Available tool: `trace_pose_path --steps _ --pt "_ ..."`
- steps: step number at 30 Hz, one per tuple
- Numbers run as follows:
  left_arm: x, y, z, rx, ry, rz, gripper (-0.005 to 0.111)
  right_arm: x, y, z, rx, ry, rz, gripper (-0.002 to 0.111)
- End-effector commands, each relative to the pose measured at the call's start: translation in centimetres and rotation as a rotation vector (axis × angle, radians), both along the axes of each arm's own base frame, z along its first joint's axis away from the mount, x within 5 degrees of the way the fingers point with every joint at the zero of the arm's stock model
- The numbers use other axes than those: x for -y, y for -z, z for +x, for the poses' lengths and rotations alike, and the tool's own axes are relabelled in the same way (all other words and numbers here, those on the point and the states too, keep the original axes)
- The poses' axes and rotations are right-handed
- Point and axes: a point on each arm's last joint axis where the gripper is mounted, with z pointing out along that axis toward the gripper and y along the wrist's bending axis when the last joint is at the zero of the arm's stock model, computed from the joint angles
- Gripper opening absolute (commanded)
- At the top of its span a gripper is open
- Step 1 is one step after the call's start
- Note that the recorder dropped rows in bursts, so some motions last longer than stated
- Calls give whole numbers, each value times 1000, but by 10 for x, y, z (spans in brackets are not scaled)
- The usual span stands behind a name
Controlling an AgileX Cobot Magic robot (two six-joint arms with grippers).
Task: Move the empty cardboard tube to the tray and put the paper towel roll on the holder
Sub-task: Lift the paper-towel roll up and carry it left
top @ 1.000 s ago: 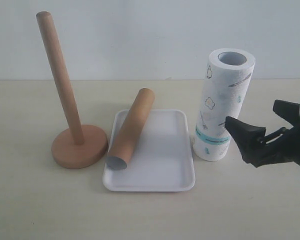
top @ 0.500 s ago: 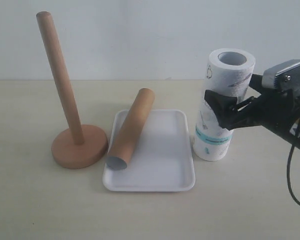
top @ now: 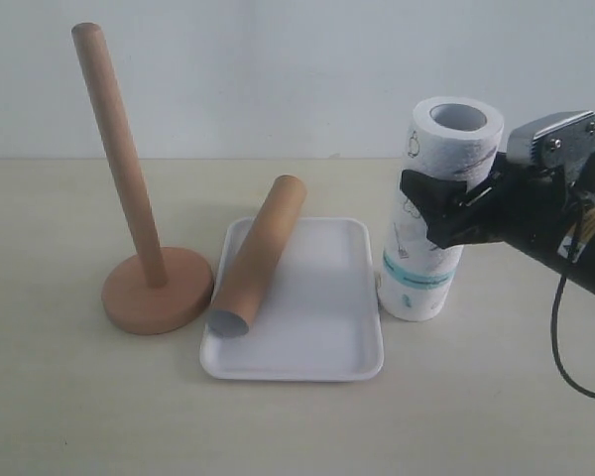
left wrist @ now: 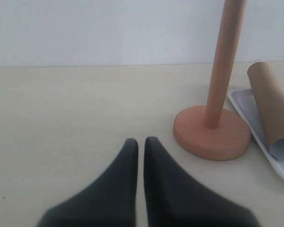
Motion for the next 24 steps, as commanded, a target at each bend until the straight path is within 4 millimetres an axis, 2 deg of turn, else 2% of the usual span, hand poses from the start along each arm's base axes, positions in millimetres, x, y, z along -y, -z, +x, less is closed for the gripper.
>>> trace_pose_path --steps 1,5,7,11,14,17,20,24 --pt "0 1 0 -1 6 6 4 2 -21 -3 58 18 -8 0" --pt "0 1 0 -1 6 6 4 5 -80 -20 242 30 20 0" --pt "0 1 0 -1 6 6 4 9 -116 -31 313 51 -12 0" --pt "0 1 0 -1 6 6 4 22 -180 -60 294 148 -23 0" --pt "0 1 0 -1 6 6 4 34 -215 -86 227 230 124 0" --pt "0 1 0 -1 6 6 4 37 -230 -105 252 225 140 0" --pt "0 1 0 -1 6 6 4 33 -234 -115 275 168 118 0" --pt "0 1 0 -1 6 6 4 18 -234 -120 273 -32 156 0"
